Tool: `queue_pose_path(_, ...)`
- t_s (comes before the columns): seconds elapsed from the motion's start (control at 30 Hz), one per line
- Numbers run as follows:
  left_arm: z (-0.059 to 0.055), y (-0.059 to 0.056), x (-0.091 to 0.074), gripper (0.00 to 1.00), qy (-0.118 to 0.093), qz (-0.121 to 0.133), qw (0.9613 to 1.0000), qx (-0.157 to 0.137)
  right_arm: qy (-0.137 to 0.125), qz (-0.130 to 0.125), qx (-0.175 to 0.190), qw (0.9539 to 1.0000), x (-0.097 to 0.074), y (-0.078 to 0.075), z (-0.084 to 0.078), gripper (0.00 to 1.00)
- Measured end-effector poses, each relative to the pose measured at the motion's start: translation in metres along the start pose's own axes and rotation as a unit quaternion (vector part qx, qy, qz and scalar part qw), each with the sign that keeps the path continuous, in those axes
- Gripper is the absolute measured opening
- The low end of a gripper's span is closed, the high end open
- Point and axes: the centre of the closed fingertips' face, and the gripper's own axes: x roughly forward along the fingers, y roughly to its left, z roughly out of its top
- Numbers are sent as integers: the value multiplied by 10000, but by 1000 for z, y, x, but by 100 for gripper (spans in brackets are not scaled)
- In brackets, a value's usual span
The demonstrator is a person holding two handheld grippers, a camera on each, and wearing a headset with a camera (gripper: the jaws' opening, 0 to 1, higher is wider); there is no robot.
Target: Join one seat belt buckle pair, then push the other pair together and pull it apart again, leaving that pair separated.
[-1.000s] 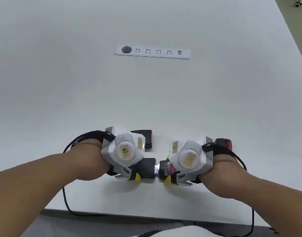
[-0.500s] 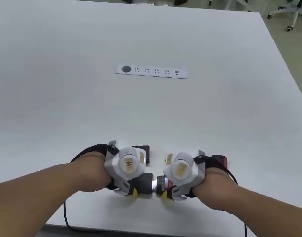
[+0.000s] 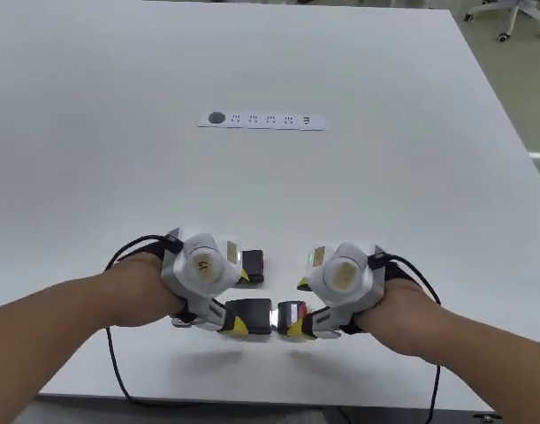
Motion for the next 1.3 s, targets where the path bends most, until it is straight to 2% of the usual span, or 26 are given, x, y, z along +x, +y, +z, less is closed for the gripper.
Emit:
queue_pose_path(0.13,2,21,-3,46,-60,164,9997,-147,63,-99,-31,9999,-4,-15,-8,40)
queue_pose_path(0.23,3,39,-5,46,-126,327,9987,-362,205,-213,5,9996,-8,-29,-22,39)
queue_pose_path(0.3,2,44,-6,46,-123,347,9986,-387,256,-274,10,9993,-14,-37,-29,39)
queue_pose_path(0.37,-2,54,-4,46,-62,396,9985,-376,313,-333,-49,9989,-18,-46,-37,39)
queue_pose_path(0.5,-5,66,-2,45,-11,431,9984,-361,412,-345,-237,9983,-25,-55,-52,38)
queue_pose_path(0.57,-9,75,-1,45,25,453,9983,-355,450,-371,-190,9981,-30,-66,-63,38)
queue_pose_path(0.63,-11,76,1,45,59,424,9984,-357,470,-451,-136,9978,-39,-72,-73,39)
queue_pose_path(0.73,-19,79,7,45,170,383,9986,-325,597,-648,23,9961,-51,-89,-92,41)
queue_pose_path(0.77,-32,86,12,44,296,382,9986,-235,605,-726,79,9955,-55,-95,-97,42)
queue_pose_path(0.8,-38,87,15,45,369,306,9985,-260,564,-759,216,9953,-58,-100,-101,43)
queue_pose_path(0.9,-31,83,9,45,379,257,9985,-299,599,-732,255,9952,-61,-108,-110,43)
queue_pose_path(0.93,-30,82,10,45,377,250,9985,-323,631,-681,224,9954,-60,-108,-114,43)
queue_pose_path(0.97,-29,81,11,45,384,243,9984,-327,674,-496,225,9962,-58,-106,-119,43)
queue_pose_path(1.0,-28,81,13,45,388,226,9984,-337,696,-501,204,9961,-60,-106,-119,43)
queue_pose_path(1.1,-32,82,19,44,461,153,9982,-360,782,-260,140,9965,-60,-102,-126,42)
queue_pose_path(1.17,-33,79,21,43,556,47,9978,-346,839,-246,141,9961,-55,-105,-133,40)
queue_pose_path(1.3,-36,78,26,37,713,-23,9974,-129,974,-111,166,9950,-49,-96,-138,39)
